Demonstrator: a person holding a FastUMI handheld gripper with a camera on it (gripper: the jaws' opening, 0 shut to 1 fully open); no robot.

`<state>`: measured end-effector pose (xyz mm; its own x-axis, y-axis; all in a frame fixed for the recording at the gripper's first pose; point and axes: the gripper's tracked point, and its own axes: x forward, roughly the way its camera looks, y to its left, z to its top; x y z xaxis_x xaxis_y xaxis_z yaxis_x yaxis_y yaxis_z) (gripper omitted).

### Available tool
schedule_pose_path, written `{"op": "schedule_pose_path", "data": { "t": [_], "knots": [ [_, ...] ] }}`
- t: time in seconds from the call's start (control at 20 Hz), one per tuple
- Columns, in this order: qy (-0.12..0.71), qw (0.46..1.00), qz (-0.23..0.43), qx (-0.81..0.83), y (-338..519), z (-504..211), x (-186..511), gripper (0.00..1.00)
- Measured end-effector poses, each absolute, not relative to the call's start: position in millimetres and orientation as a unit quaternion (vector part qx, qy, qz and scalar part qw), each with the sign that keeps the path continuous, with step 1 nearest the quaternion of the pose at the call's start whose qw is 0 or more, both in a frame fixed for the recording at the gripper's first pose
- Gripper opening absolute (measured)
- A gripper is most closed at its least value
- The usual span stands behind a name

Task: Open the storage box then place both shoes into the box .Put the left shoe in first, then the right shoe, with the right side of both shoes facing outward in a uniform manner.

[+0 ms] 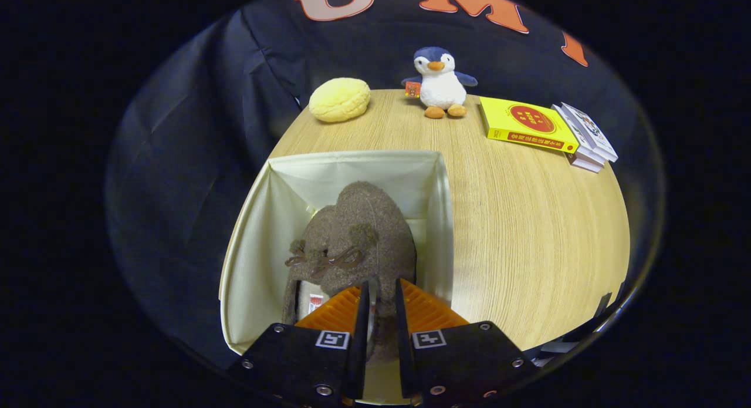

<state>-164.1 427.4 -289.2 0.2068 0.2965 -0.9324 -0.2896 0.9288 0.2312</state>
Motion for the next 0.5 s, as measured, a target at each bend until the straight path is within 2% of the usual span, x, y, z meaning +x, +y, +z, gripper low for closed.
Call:
{"op": "schedule_pose_path", "data": {
  "t": [0.1, 0.5],
  "knots": [
    [0.590, 0.779, 0.212, 0.010, 434.5, -284.5, -167.3, 0.28],
    [0.533, 0.807, 0.243, 0.076, 394.5, -215.9, -142.0, 0.64]
  ]
}}
